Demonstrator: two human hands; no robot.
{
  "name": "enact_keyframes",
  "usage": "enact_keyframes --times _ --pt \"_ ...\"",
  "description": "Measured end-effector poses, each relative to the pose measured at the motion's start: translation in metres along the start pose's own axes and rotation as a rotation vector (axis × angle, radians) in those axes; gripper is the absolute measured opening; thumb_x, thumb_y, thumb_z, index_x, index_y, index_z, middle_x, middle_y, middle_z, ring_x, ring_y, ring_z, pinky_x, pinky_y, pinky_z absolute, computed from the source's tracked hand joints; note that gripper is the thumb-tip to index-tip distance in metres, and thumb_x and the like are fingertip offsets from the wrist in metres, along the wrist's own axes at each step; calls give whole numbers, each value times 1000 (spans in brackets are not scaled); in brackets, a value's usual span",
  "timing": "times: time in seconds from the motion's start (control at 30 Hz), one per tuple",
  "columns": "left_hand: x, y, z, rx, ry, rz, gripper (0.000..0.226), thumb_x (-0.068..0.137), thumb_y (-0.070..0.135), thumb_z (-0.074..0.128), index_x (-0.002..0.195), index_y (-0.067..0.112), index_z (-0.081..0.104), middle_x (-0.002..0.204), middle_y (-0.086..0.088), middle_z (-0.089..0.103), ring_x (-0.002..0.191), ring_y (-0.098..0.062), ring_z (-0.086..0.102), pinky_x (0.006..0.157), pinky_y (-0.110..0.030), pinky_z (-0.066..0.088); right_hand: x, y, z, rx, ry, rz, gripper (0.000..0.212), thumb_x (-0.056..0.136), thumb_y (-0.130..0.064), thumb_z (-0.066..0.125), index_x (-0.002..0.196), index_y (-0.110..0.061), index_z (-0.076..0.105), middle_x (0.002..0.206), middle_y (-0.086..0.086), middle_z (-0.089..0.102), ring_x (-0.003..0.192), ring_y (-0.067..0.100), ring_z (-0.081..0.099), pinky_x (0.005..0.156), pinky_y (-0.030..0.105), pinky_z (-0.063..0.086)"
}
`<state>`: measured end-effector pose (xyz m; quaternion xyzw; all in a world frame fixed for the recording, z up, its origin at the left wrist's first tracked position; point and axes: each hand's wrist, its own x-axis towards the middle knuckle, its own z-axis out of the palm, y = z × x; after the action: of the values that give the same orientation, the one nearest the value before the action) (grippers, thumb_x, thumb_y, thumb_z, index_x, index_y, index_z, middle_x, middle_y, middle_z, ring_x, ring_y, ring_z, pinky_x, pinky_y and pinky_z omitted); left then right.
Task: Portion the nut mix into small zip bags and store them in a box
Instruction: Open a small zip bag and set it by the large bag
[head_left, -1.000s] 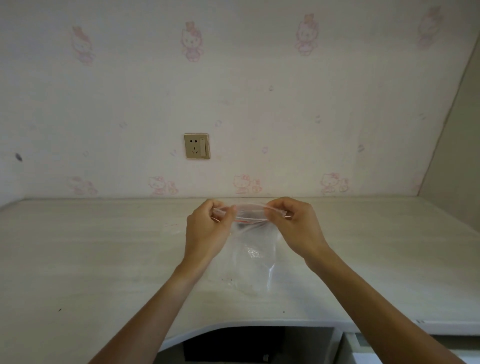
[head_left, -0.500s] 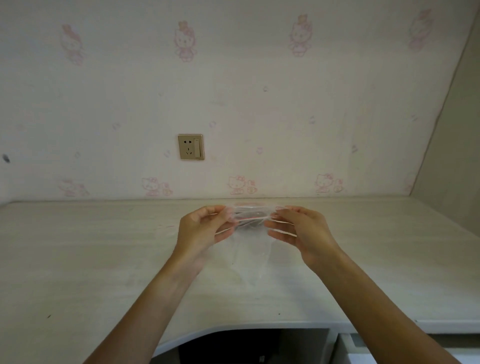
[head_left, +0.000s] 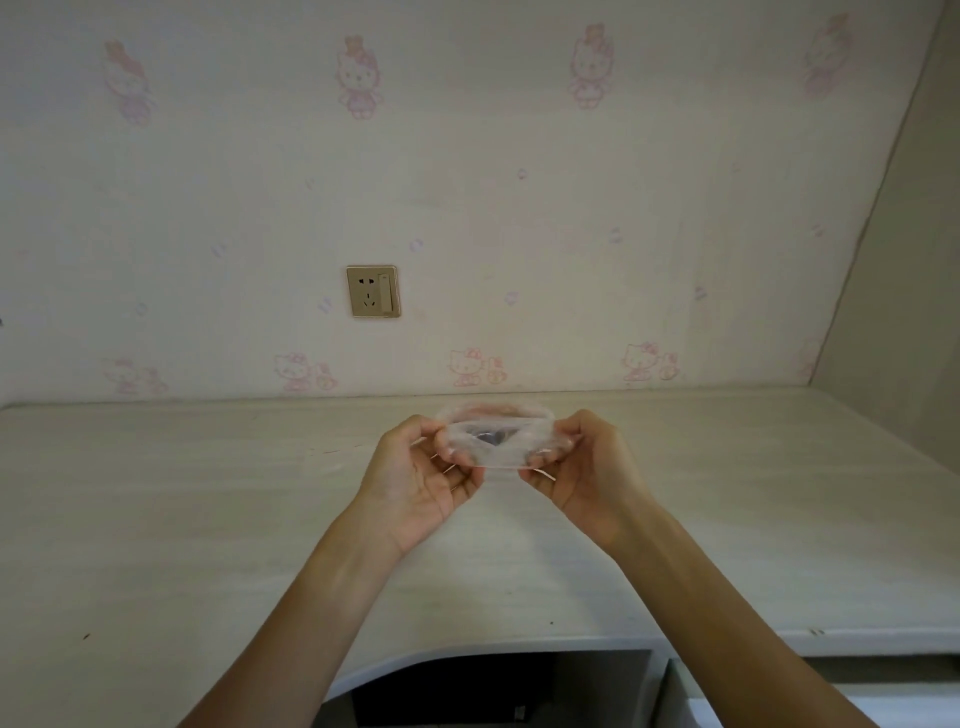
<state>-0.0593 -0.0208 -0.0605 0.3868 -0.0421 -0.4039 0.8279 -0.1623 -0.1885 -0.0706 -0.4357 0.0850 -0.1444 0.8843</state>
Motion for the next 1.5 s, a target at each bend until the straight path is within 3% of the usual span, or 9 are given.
enact_keyframes --times 0.2,0.37,0.57,0.73,0.83,0.93,1.17,1.37,1.5 --pt "3 -6 -9 -52 -122 -3 20 74 15 67 91 5 64 90 -14 69 84 -27 71 88 -42 61 -4 6 -11 -24 -88 -41 21 80 -20 67 93 -10 79 93 10 72 83 20 70 79 37 57" --pt "6 -14 -16 473 -237 218 38 66 16 85 98 3 69 102 -11 72 96 -18 70 90 -33 60 -13 2 -15 -422 -10 -142 14 76 -18 86 73 -22 74 98 8 76 96 21 72 86 36 57" --pt "8 -26 -11 586 12 369 22 55 20 86 73 25 76 90 -2 77 84 -11 71 76 -24 57 -14 13 -8 -486 194 -153 16 80 0 81 91 -6 71 100 17 76 90 26 72 80 39 63" --pt "13 -33 -9 624 232 505 13 84 11 78 84 15 65 68 6 62 64 -5 64 70 -29 62 -8 18 -2 -373 416 -128 15 91 -10 71 98 3 70 82 16 67 73 23 66 70 38 63" --pt "12 -34 -12 698 321 659 12 89 6 74 92 12 64 82 6 68 70 -6 68 69 -31 63 -7 20 -4 -416 487 -152 18 93 -12 71 79 -6 61 70 8 63 64 21 65 66 38 63" --pt "13 -29 -21 828 395 750 15 90 12 79 89 11 64 90 -1 71 79 -17 71 72 -38 61 -9 16 -10 -375 495 -158 18 89 -5 76 88 -9 58 77 12 68 62 25 69 60 37 60" --pt "7 -27 -24 411 252 368 5 92 4 75 96 5 71 87 -17 78 79 -20 78 69 -33 65 -15 12 -15 -86 393 -81 45 81 12 77 116 1 53 100 27 73 83 35 76 70 38 65" --pt "0 -13 -22 6 29 53 16 76 5 78 90 -2 76 94 -20 77 82 -26 79 66 -36 65 -18 6 -19 176 190 -2 9 90 7 67 85 0 64 100 25 76 80 24 78 70 33 65" --pt "3 -17 -23 49 8 19 13 89 9 72 100 3 72 81 -10 69 73 -18 72 74 -44 64 -17 10 -18 111 108 36 30 94 -7 66 66 -7 76 75 10 70 71 19 72 77 37 64"
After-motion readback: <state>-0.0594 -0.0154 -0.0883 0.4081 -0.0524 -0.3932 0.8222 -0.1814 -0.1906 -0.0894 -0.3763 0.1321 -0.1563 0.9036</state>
